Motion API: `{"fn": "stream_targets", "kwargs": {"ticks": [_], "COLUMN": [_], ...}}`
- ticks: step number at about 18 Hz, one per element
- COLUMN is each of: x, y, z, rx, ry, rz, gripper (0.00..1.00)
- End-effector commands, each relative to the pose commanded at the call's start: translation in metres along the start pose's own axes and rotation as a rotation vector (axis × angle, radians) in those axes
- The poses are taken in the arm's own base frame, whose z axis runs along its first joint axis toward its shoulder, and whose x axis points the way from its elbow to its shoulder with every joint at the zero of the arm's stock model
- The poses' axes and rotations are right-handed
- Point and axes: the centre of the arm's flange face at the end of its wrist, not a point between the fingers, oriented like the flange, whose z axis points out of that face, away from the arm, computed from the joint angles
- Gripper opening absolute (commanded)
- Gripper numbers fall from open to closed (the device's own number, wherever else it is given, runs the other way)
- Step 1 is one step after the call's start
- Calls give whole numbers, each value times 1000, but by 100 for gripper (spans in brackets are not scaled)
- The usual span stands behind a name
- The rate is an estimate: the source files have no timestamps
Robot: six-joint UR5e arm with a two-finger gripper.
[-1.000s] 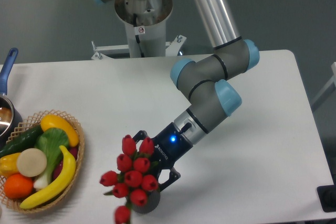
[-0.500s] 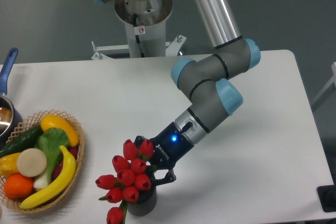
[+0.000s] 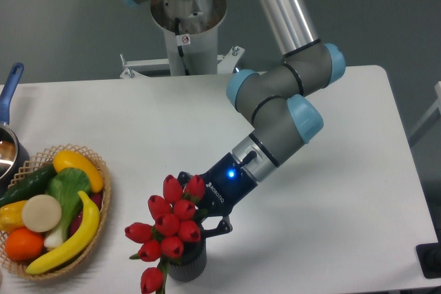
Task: Pick up the flowers from the vase
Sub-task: 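Lift the tulip bouquet up out of the grey vase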
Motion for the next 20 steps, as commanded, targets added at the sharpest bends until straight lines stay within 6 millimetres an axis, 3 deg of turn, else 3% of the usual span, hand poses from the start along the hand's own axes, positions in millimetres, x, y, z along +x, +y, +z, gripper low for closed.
{"fn": "stream_targets", "kwargs": {"ticks": [5,13,20], "x": [17,15,34], "y": [-41,-99,-147], "z": [-17,-39,-59], "rx": [36,76,96], "ry": [-7,-33,-56], "rz": [-2,19,8], "gripper": [3,3,3]}}
